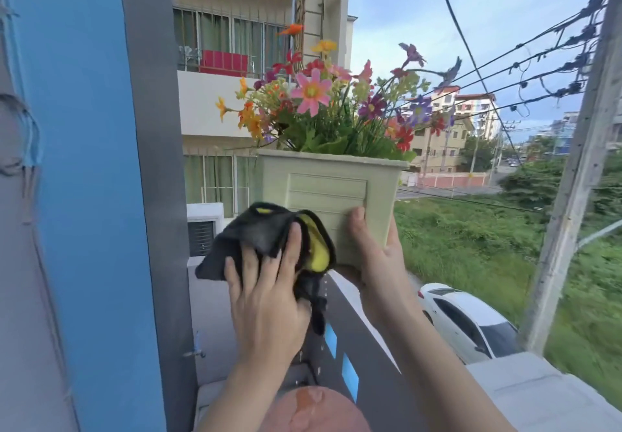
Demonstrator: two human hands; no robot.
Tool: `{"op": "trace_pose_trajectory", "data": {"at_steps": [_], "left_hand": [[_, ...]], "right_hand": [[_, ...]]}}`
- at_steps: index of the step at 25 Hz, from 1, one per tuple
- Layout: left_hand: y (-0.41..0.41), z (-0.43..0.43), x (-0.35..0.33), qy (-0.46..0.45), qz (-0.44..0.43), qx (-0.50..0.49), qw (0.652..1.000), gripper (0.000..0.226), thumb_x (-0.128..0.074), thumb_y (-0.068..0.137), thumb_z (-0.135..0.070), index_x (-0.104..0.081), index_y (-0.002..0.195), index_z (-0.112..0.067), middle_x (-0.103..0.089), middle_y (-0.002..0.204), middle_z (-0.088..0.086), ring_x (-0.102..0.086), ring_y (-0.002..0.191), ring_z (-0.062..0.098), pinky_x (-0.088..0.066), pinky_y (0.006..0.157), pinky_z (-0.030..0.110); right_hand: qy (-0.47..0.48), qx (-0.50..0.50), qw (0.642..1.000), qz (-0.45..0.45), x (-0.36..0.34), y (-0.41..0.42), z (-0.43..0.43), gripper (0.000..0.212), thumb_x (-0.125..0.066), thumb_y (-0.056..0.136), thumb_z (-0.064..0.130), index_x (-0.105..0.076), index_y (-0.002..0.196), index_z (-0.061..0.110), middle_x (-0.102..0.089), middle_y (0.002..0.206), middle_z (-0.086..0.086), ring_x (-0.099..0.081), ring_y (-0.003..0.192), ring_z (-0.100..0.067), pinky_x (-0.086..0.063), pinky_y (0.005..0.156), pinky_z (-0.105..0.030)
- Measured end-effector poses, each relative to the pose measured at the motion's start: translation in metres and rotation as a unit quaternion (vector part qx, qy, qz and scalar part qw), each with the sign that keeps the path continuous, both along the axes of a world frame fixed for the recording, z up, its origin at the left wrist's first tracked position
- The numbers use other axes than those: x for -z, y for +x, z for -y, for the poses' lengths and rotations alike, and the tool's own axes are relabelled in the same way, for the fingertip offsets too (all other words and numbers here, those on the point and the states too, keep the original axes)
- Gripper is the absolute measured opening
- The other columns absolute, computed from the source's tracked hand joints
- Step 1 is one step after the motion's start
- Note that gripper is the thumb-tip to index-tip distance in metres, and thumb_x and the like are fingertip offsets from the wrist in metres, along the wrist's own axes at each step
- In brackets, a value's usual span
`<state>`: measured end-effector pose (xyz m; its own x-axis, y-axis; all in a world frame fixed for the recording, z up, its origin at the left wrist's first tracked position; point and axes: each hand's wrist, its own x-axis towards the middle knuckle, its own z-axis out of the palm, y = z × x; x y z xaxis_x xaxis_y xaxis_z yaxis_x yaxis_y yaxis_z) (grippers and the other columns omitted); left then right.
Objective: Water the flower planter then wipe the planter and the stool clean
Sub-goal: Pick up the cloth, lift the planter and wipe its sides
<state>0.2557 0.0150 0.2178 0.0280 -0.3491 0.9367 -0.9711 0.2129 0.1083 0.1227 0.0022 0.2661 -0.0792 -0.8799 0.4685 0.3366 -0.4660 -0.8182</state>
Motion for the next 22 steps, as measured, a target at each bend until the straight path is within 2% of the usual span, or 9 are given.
{"op": "trace_pose_trajectory", "data": {"at_steps": [3, 6, 9, 11, 12, 14, 16, 19, 22], "left_hand": [[-0.007, -0.001, -0.015, -0.007, 0.012, 0.034, 0.999, 0.075, -0.052, 0.082, -0.03, -0.017, 0.148, -0.029, -0.024, 0.151, -0.004, -0.005, 0.145, 0.029, -0.016, 0.107, 0.053], [-0.006, -0.004, 0.005, 0.006, 0.045, 0.119, 0.992, 0.081, -0.049, 0.081, -0.028, -0.005, 0.148, -0.034, -0.042, 0.142, -0.006, -0.019, 0.141, 0.03, -0.015, 0.111, 0.047], [-0.001, -0.012, -0.036, 0.037, -0.225, 0.32, 0.92, 0.049, -0.034, 0.094, -0.049, -0.017, 0.14, -0.055, -0.038, 0.148, -0.007, -0.03, 0.139, 0.013, -0.021, 0.114, 0.029], [-0.001, -0.021, -0.067, 0.074, -0.353, 0.375, 0.854, 0.038, -0.033, 0.086, -0.057, -0.059, 0.109, -0.04, -0.065, 0.108, -0.01, -0.053, 0.095, -0.019, -0.043, 0.087, 0.016], [-0.001, -0.025, -0.074, 0.097, -0.394, 0.383, 0.83, 0.036, -0.034, 0.082, -0.057, -0.059, 0.078, -0.032, -0.062, 0.077, -0.01, -0.053, 0.064, -0.018, -0.045, 0.066, 0.013], [-0.003, -0.036, -0.073, 0.13, -0.477, 0.379, 0.782, 0.033, -0.036, 0.081, -0.056, -0.041, 0.063, -0.028, -0.043, 0.062, -0.005, -0.046, 0.044, -0.012, -0.037, 0.047, 0.006], [-0.006, -0.044, -0.058, 0.162, -0.504, 0.386, 0.755, 0.036, -0.039, 0.079, -0.056, -0.044, 0.065, -0.022, -0.044, 0.062, 0.0, -0.043, 0.042, -0.006, -0.035, 0.044, 0.004], [-0.009, -0.046, -0.049, 0.164, -0.47, 0.452, 0.74, 0.032, -0.041, 0.076, -0.051, -0.052, 0.062, -0.025, -0.055, 0.05, -0.016, -0.051, 0.052, -0.007, -0.039, 0.052, 0.005], [0.002, -0.027, -0.065, 0.174, -0.506, 0.523, 0.663, 0.03, -0.045, 0.086, -0.046, -0.065, 0.094, -0.026, -0.071, 0.075, -0.02, -0.065, 0.078, -0.001, -0.049, 0.067, 0.012]], "right_hand": [[0.002, 0.008, 1.0, -0.011, 0.004, 0.002, 0.002, 0.09, -0.074, 0.071, 0.057, -0.031, 0.147, 0.033, -0.066, 0.126, 0.002, -0.069, 0.102, -0.013, -0.059, 0.078, -0.036], [0.008, 0.006, 1.0, -0.018, 0.005, -0.004, 0.005, 0.087, -0.074, 0.069, 0.055, -0.038, 0.144, 0.029, -0.071, 0.109, 0.008, -0.07, 0.092, -0.009, -0.06, 0.074, -0.034], [0.02, -0.023, 0.999, -0.027, 0.008, -0.01, 0.005, 0.07, -0.075, 0.065, 0.057, -0.054, 0.127, 0.035, -0.072, 0.114, 0.005, -0.071, 0.098, -0.014, -0.06, 0.079, -0.046], [0.039, -0.04, 0.998, -0.03, 0.008, -0.012, 0.004, 0.085, -0.079, 0.051, 0.069, -0.057, 0.125, 0.032, -0.071, 0.119, 0.001, -0.068, 0.107, -0.021, -0.054, 0.089, -0.058], [0.049, -0.051, 0.997, -0.03, 0.008, -0.014, 0.004, 0.093, -0.08, 0.049, 0.071, -0.055, 0.128, 0.029, -0.07, 0.122, -0.002, -0.066, 0.111, -0.025, -0.05, 0.092, -0.062], [0.062, -0.056, 0.996, -0.032, 0.009, -0.018, 0.006, 0.104, -0.08, 0.043, 0.073, -0.053, 0.131, 0.025, -0.069, 0.124, -0.004, -0.065, 0.113, -0.027, -0.048, 0.094, -0.063], [0.067, -0.051, 0.996, -0.042, 0.011, -0.023, 0.007, 0.11, -0.081, 0.036, 0.075, -0.054, 0.129, 0.024, -0.07, 0.122, -0.003, -0.066, 0.112, -0.025, -0.049, 0.094, -0.061], [0.081, -0.074, 0.994, -0.025, 0.017, -0.026, 0.008, 0.118, -0.083, 0.034, 0.073, -0.05, 0.133, 0.018, -0.068, 0.124, -0.008, -0.064, 0.115, -0.03, -0.045, 0.097, -0.064], [0.075, -0.1, 0.992, -0.003, 0.016, -0.03, 0.005, 0.115, -0.085, 0.032, 0.07, -0.055, 0.128, 0.016, -0.073, 0.115, -0.004, -0.069, 0.105, -0.022, -0.056, 0.087, -0.051]]}}
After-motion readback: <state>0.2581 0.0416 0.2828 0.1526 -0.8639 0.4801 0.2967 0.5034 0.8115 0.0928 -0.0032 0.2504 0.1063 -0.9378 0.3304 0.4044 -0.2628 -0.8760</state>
